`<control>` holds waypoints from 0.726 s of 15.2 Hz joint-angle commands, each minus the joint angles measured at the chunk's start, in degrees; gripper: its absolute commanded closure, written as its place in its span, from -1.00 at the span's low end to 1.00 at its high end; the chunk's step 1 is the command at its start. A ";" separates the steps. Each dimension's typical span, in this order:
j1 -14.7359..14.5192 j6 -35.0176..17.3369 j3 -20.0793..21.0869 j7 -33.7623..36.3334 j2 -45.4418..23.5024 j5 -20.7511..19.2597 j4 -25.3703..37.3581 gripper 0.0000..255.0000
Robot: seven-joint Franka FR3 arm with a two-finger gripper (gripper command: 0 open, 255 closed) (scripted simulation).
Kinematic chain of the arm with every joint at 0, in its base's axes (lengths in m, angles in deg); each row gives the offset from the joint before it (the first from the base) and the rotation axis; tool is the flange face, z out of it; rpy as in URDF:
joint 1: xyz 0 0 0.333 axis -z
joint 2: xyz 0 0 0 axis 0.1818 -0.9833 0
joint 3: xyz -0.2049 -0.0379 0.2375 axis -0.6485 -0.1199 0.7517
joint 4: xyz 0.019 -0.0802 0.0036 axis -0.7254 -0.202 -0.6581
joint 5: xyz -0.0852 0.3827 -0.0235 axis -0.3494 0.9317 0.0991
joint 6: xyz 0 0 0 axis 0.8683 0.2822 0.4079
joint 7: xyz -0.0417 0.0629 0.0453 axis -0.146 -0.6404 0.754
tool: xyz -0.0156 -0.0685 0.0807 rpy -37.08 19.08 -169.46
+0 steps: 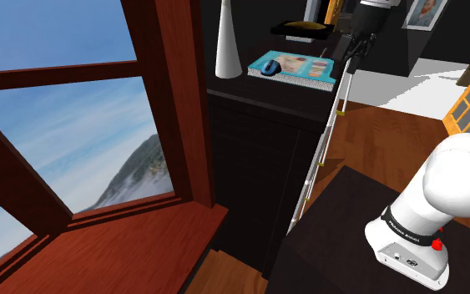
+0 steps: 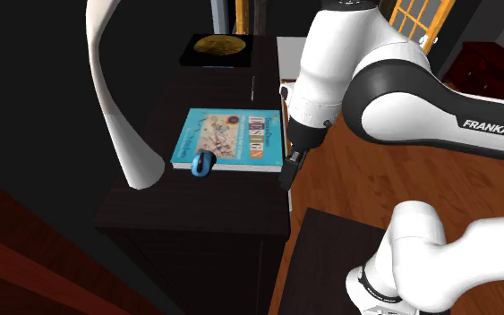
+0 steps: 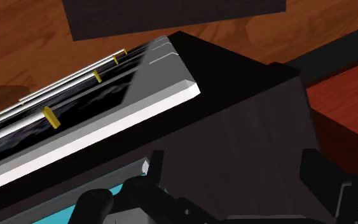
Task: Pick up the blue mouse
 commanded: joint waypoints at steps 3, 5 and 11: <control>1.29 -3.02 3.63 6.12 -3.19 -0.64 1.48 -1.00; 2.89 -5.57 7.21 12.30 -6.81 -1.79 3.55 -1.00; 8.41 -9.53 17.06 31.80 -19.69 -8.90 13.22 -1.00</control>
